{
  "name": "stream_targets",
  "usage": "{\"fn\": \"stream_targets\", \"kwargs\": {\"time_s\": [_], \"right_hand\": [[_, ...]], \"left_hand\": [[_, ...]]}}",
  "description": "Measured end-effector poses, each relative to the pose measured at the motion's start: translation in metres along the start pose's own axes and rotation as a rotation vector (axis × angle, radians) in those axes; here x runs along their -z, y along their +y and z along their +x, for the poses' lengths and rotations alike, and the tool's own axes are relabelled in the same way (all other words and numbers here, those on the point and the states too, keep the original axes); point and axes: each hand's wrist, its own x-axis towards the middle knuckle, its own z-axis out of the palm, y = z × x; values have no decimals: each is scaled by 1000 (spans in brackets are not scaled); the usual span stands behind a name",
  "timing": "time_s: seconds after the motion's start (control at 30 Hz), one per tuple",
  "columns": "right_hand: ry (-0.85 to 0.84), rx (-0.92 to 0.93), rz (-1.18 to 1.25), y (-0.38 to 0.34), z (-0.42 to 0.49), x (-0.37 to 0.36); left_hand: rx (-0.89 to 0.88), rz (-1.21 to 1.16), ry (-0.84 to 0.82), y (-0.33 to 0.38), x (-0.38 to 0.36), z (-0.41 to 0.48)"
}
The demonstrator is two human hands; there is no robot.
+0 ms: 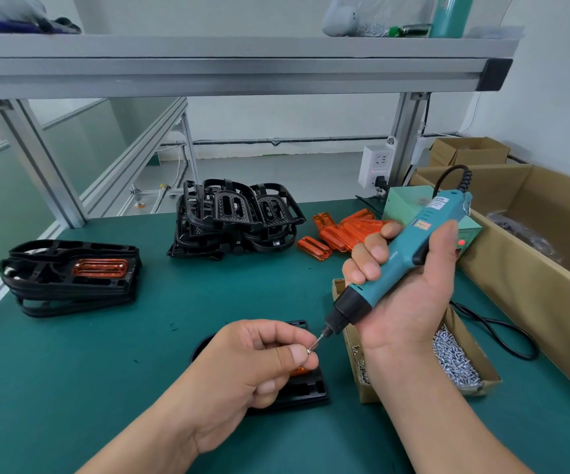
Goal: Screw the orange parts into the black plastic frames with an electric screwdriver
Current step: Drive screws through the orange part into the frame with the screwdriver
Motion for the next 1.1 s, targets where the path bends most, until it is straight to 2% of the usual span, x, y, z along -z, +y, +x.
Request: {"fn": "stream_targets", "kwargs": {"time_s": [0.2,0.47,0.83,1.1], "right_hand": [[-42,16,-13,-1,-2,-2],[65,25,-16,1,-2,-3],[75,41,-58,6,-6,-5],[100,13,-55,10,-4,0]], "left_hand": [[-22,17,20,-1,0,0],[-88,72,64,-4,3,3],[-184,161,149,-4,0,4],[-184,177,163,-5,-3,4]]}}
